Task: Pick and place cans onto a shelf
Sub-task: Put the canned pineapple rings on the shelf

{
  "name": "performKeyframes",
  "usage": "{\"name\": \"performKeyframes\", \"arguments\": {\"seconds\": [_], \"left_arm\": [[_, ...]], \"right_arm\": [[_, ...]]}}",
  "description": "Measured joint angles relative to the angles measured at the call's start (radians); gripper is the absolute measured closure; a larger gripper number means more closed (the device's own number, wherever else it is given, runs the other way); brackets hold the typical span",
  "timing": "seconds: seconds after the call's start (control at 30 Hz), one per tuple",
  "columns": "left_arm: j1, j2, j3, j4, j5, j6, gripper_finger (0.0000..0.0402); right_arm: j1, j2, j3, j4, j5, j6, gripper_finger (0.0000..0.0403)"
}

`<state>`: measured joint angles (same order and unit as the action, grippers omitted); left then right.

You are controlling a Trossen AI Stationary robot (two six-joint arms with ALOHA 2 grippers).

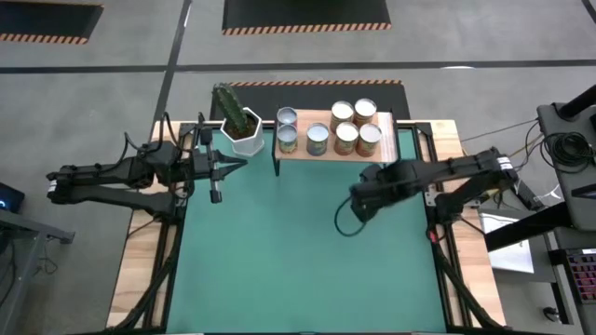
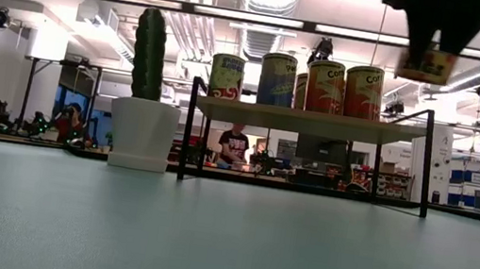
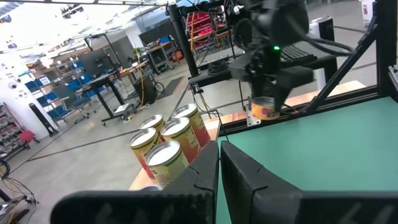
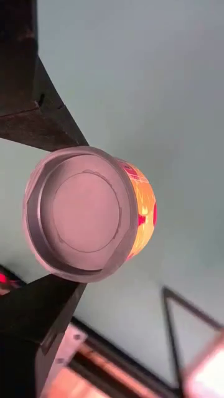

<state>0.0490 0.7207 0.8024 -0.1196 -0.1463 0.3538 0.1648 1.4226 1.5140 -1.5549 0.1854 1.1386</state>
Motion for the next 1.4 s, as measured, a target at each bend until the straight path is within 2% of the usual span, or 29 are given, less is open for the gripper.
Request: {"name": "performKeyframes", "arguments": {"seconds": [0.37, 0.63, 1.0, 1.4], "left_arm": [[0.0, 0.001, 0.0, 0.0, 0.0, 0.0, 0.0402], [0.0, 0.002, 0.0, 0.001, 0.0, 0.0, 0.0402], [0.0, 0.002, 0.0, 0.0, 0.0, 0.001, 0.0402], [0.0, 0.002, 0.0, 0.005, 0.0, 0.004, 0.0402]], "right_arm": [[-0.263, -0.058, -0.002, -0.016, 0.009, -0.323, 0.0115], [-0.383, -0.065, -0.002, -0.016, 0.025, -0.523, 0.0115], [-0.434, -0.061, -0.033, -0.016, 0.029, -0.694, 0.0115], [-0.434, -0.061, -0.079, -0.002, 0.133, -0.861, 0.0115]]}}
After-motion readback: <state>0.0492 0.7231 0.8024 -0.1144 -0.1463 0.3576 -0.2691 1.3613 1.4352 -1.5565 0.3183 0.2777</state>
